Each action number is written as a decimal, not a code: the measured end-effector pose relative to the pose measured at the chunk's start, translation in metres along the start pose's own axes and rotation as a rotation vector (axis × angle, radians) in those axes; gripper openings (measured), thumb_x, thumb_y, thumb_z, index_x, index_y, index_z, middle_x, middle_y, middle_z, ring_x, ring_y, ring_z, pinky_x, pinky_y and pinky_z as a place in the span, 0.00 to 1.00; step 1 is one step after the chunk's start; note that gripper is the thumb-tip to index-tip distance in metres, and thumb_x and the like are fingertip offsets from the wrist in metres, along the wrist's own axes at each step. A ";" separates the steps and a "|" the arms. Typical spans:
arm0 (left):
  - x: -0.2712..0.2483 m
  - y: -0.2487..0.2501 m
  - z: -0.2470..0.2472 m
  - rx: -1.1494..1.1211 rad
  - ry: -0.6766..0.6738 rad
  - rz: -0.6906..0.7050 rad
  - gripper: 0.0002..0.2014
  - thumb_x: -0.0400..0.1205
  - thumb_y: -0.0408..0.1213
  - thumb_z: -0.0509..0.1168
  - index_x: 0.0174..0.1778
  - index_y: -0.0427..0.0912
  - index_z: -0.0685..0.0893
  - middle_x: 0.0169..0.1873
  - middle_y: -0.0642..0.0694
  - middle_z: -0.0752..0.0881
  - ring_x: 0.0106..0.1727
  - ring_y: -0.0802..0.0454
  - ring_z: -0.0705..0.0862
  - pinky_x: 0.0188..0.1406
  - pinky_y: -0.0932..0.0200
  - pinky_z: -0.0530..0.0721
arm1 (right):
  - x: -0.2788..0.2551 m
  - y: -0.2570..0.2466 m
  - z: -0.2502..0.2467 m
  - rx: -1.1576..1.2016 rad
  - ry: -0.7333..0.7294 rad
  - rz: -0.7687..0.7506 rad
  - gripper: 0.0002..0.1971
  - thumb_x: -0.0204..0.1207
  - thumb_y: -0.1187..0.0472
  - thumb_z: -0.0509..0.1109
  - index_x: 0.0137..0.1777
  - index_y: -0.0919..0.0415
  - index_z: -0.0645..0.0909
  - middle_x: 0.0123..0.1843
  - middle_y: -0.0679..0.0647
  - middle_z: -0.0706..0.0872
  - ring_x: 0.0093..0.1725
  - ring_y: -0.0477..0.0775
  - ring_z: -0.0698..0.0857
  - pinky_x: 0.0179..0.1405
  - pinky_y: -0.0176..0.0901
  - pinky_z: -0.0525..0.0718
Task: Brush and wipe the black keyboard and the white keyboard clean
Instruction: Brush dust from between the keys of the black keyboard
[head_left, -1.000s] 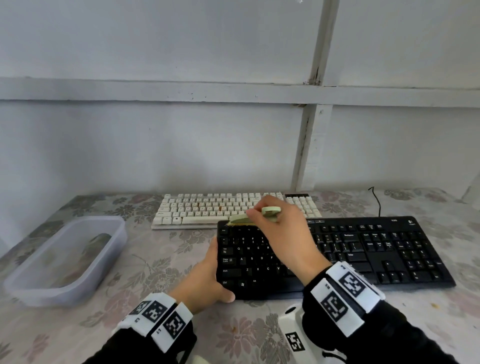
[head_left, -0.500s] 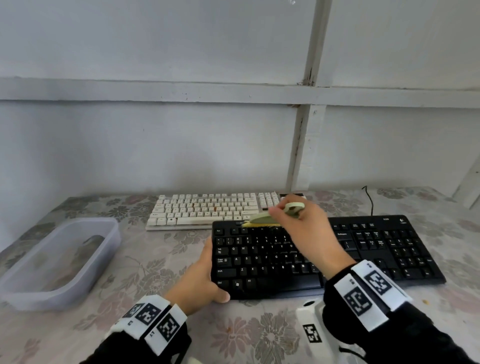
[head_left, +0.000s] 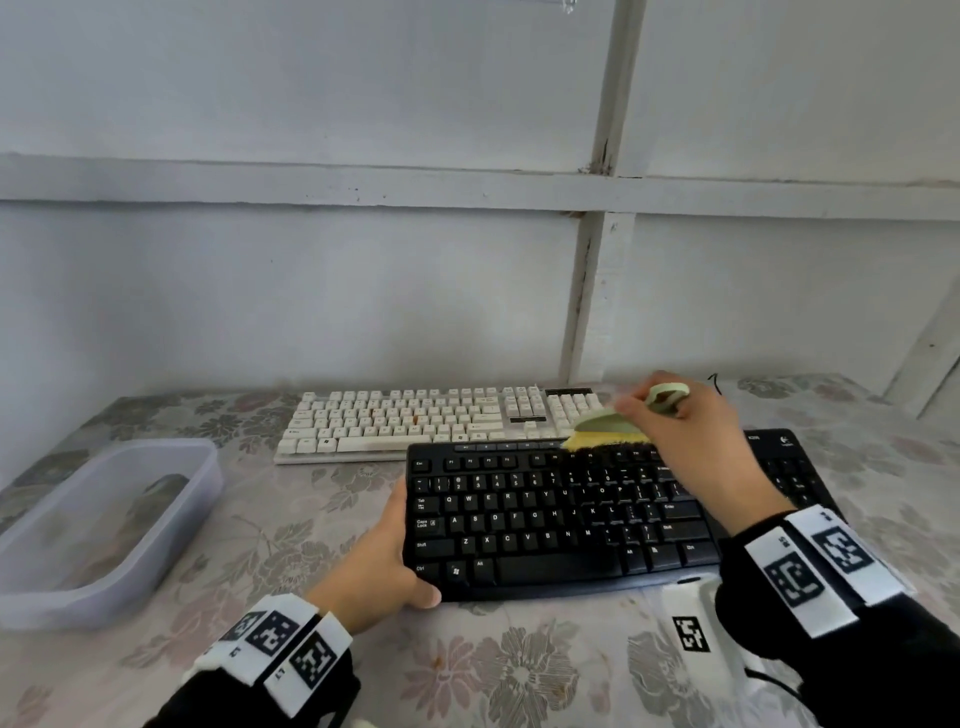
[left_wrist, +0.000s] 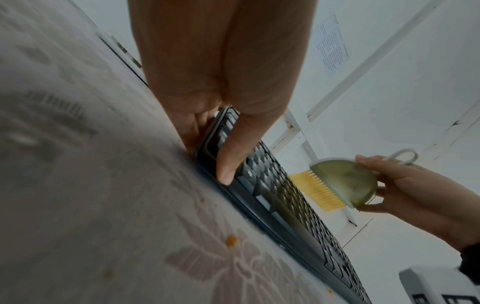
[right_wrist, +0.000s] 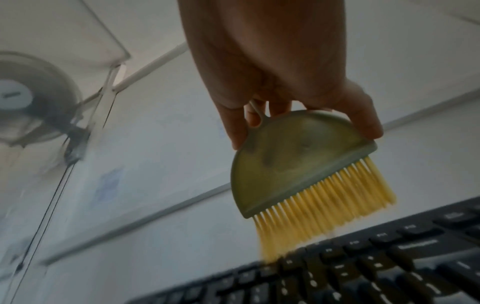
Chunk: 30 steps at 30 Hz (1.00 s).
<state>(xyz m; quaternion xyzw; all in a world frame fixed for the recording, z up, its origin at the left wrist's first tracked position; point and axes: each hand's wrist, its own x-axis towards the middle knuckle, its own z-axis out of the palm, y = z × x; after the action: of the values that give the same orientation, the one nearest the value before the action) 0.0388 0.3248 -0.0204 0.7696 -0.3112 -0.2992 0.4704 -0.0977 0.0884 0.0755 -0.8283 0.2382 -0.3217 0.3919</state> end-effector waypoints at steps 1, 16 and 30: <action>0.000 -0.001 -0.001 0.006 0.005 -0.003 0.56 0.66 0.16 0.69 0.78 0.67 0.48 0.58 0.53 0.83 0.56 0.54 0.84 0.47 0.62 0.85 | 0.001 0.000 -0.002 0.051 0.016 -0.013 0.10 0.77 0.56 0.70 0.40 0.63 0.82 0.32 0.58 0.79 0.30 0.48 0.73 0.29 0.36 0.71; -0.002 -0.001 0.002 0.037 0.051 0.016 0.52 0.62 0.23 0.70 0.61 0.84 0.55 0.57 0.45 0.84 0.58 0.43 0.84 0.57 0.43 0.84 | 0.001 0.018 -0.032 0.023 -0.069 -0.004 0.10 0.76 0.58 0.71 0.35 0.58 0.80 0.30 0.45 0.79 0.25 0.36 0.75 0.24 0.21 0.70; -0.001 0.000 0.001 -0.009 0.020 -0.008 0.55 0.56 0.26 0.70 0.73 0.72 0.54 0.55 0.50 0.86 0.56 0.50 0.85 0.58 0.47 0.84 | 0.010 0.035 -0.066 -0.201 0.204 0.125 0.10 0.77 0.60 0.70 0.34 0.58 0.78 0.28 0.52 0.76 0.28 0.49 0.73 0.26 0.39 0.67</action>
<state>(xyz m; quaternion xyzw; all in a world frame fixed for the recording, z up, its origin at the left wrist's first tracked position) 0.0371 0.3250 -0.0204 0.7718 -0.3019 -0.2946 0.4759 -0.1438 0.0291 0.0832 -0.8099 0.3589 -0.3539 0.3000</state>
